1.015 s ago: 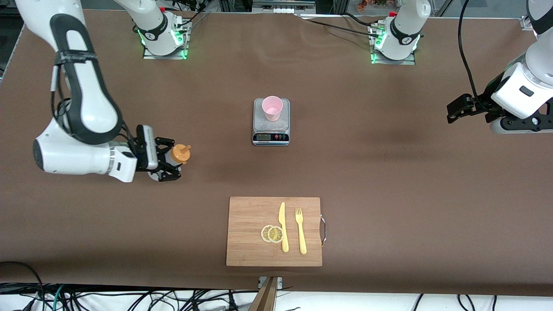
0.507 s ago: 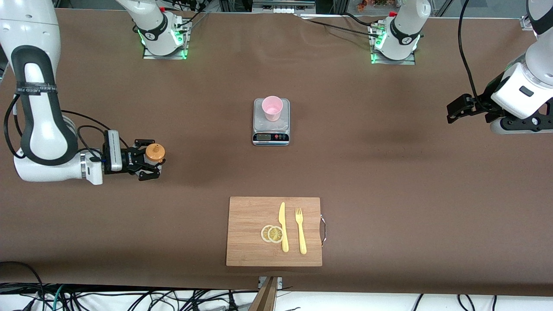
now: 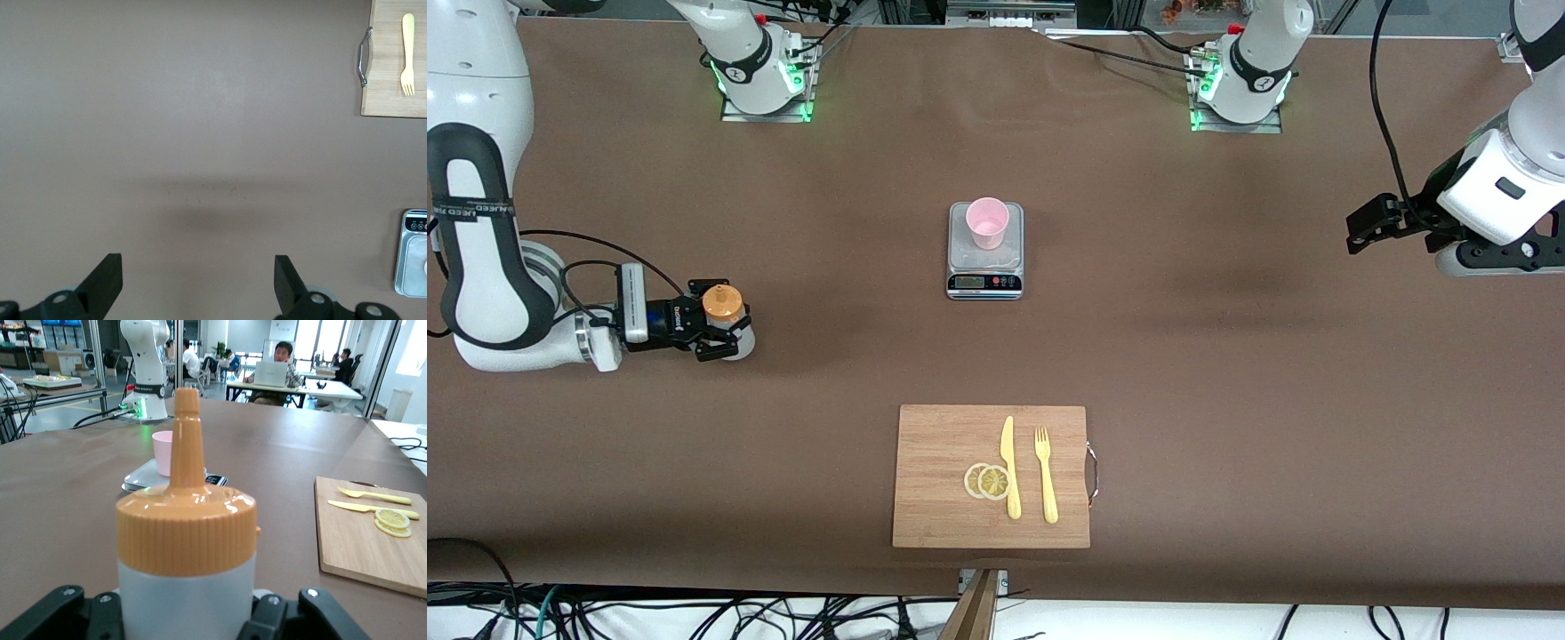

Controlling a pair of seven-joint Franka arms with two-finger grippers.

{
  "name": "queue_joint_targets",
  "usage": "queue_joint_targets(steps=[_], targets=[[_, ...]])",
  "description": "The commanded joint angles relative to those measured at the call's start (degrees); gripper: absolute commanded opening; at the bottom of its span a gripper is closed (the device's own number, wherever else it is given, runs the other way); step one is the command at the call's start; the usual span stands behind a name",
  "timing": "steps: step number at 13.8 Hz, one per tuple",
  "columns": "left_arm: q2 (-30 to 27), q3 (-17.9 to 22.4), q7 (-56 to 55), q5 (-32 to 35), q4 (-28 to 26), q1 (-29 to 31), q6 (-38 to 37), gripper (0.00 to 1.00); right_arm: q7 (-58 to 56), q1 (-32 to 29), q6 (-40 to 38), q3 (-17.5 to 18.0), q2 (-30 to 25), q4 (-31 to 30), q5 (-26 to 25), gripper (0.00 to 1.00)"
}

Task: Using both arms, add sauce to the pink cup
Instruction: 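Carry the squeeze bottle back to its spot with the right gripper, then lower the squeeze bottle onto the table and open the right gripper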

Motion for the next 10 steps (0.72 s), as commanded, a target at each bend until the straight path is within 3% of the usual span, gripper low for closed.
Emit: queue_joint_targets(steps=[1, 10], targets=[[0.79, -0.26, 0.13, -0.43, 1.55, 0.29, -0.87, 1.00, -3.01, -2.94, -2.91, 0.92, 1.65, -0.39, 1.80, 0.00], [0.79, -0.26, 0.13, -0.43, 1.55, 0.38, -0.87, 1.00, -5.31, -6.98, -6.86, 0.92, 5.25, -3.20, 3.82, 0.00]])
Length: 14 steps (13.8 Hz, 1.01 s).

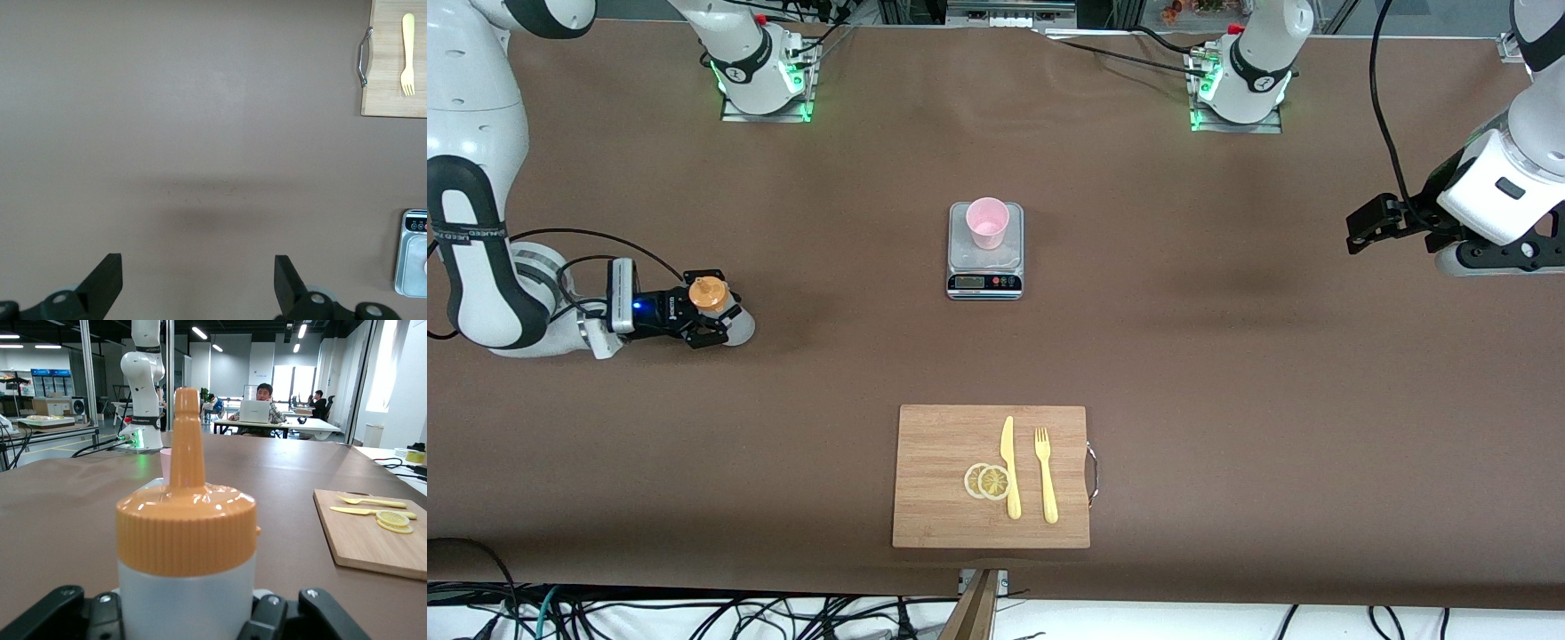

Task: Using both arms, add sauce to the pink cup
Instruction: 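Lower the squeeze bottle onto the table and open the right gripper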

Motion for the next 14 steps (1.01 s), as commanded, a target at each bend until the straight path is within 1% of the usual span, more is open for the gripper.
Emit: queue_joint_targets(steps=[1, 6, 10, 13, 14], targets=[[0.78, -0.26, 0.13, -0.43, 1.55, 0.38, -0.87, 1.00, -0.29, -2.00, -2.71, 0.90, 1.13, -0.49, 1.39, 0.00], [0.78, -0.26, 0.13, -0.43, 1.55, 0.38, -0.87, 1.00, -0.47, -3.40, -3.42, 0.90, 2.98, -0.84, 1.48, 0.00], [0.78, -0.26, 0.22, -0.34, 1.55, 0.29, -0.87, 1.00, -0.47, -3.49, -3.33, 0.90, 4.65, -0.75, 1.48, 0.00], [0.78, -0.26, 0.22, -0.34, 1.37, 0.29, -0.87, 1.00, -0.29, -3.41, -2.98, 0.90, 4.92, -0.58, 1.48, 0.00], [1.13, -0.26, 0.22, -0.34, 1.55, 0.38, -0.87, 1.00, -0.29, -3.41, -2.89, 0.90, 5.27, -0.58, 1.82, 0.04]])
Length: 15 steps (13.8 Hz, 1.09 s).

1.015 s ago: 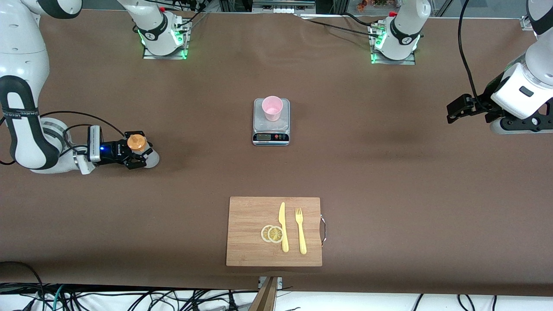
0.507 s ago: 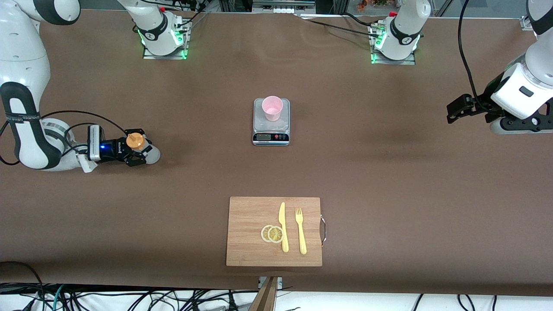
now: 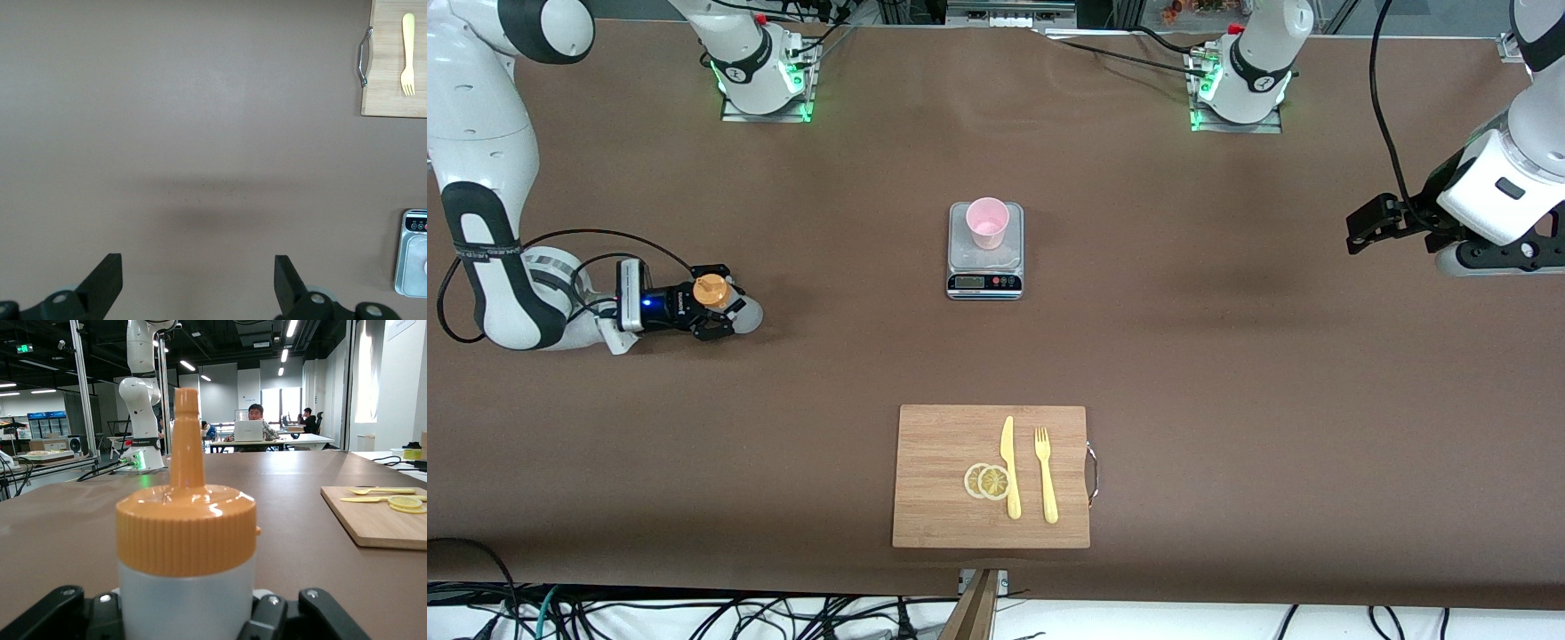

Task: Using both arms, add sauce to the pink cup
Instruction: 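Lower the squeeze bottle onto the table and open the right gripper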

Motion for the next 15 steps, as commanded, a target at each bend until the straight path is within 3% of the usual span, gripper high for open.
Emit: queue_joint_targets(steps=[1, 2, 3, 11, 15], targets=[[1.09, -0.26, 0.30, -0.25, 1.55, 0.29, -0.87, 1.00, -0.22, -1.06, -0.54, 0.84, 0.55, -0.19, 1.31, 0.05], [1.09, -0.26, 0.30, -0.25, 1.55, 0.29, -0.87, 1.00, -0.22, -1.06, -0.54, 0.84, 0.90, -0.01, 1.31, 0.24], [1.09, -0.26, 0.30, -0.25, 1.55, 0.29, -0.87, 1.00, -0.40, -1.14, -0.54, 0.84, 1.34, 0.07, 1.40, 0.99], [1.09, -0.44, 0.30, -0.08, 1.64, 0.20, -0.87, 1.00, 0.30, -1.67, -0.28, 0.66, 1.34, 1.22, 2.10, 1.00], [1.09, -0.44, 0.30, -0.08, 1.64, 0.20, -0.87, 1.00, 3.81, -2.46, 0.34, -0.74, 1.08, 4.99, 1.67, 1.00]])
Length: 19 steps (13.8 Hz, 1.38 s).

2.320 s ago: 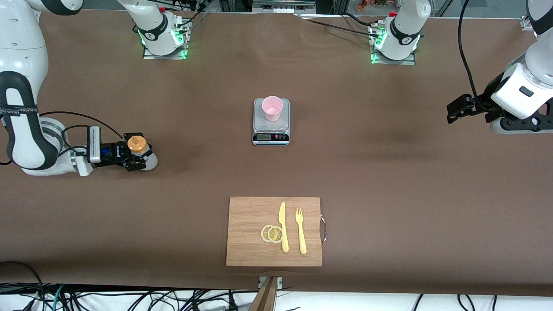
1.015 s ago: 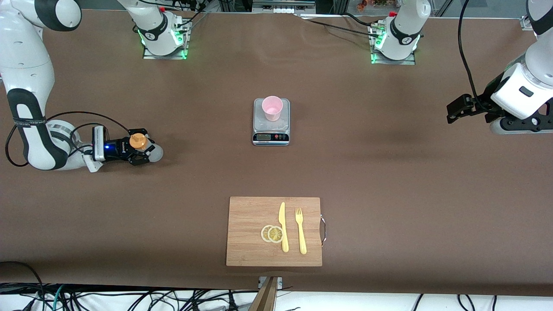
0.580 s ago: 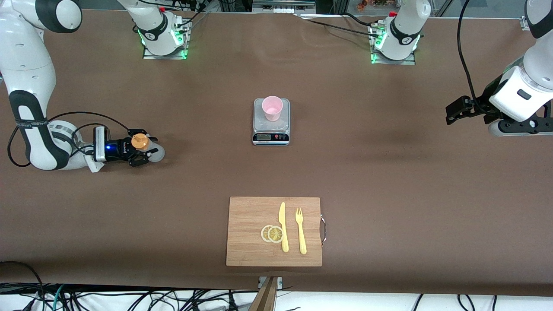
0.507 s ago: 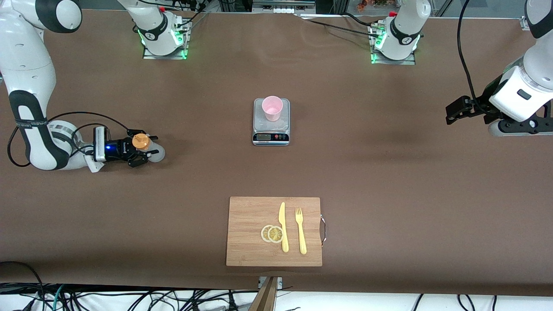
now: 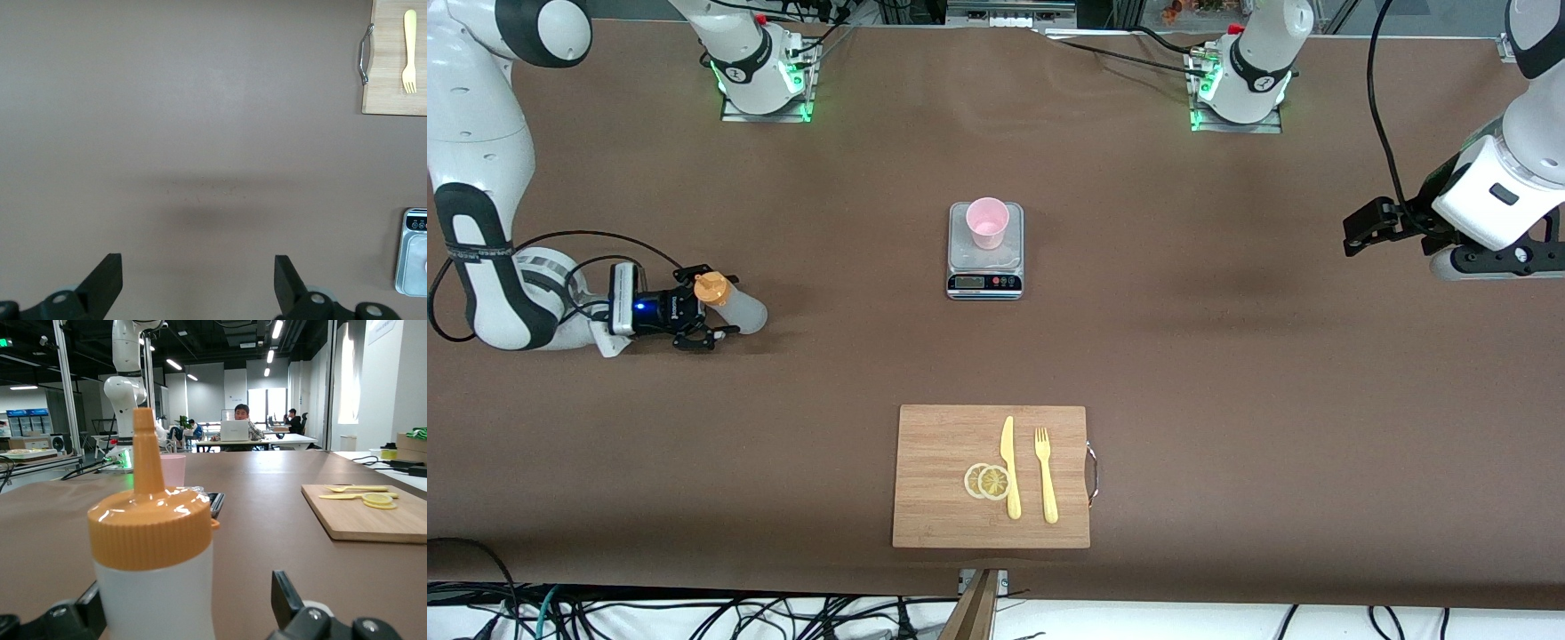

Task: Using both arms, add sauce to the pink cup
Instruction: 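Lower the squeeze bottle onto the table and open the right gripper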

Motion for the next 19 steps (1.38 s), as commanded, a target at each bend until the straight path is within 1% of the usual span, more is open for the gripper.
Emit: queue_joint_targets(steps=[1, 4, 10, 14, 17, 19], targets=[[0.63, -0.32, 0.30, -0.08, 1.63, 0.21, -0.87, 1.00, 3.33, -0.94, -0.27, -1.33, 0.18, 3.39, 0.19, 1.00], [0.63, -0.32, 0.30, -0.08, 1.63, 0.21, -0.87, 1.00, 6.15, -0.94, -0.89, -3.36, 0.01, 7.43, -1.21, 1.00], [0.63, -0.32, 0.30, -0.08, 1.63, 0.21, -0.87, 1.00, 7.55, -1.56, -1.41, -5.20, -0.61, 8.23, -1.75, 1.00], [0.63, -0.32, 0.30, -0.08, 1.63, 0.21, -0.78, 1.00, 12.99, -1.65, -1.59, -6.00, -1.49, 8.67, -4.55, 1.00], [0.63, -0.32, 0.30, -0.08, 1.63, 0.21, -0.78, 1.00, 19.22, -1.30, -1.59, -7.14, -3.85, 8.94, -4.73, 1.00], [0.63, -0.32, 0.30, -0.08, 1.63, 0.21, -0.78, 1.00, 26.85, -1.03, -1.59, -7.05, -5.00, 11.99, -6.31, 1.00]])
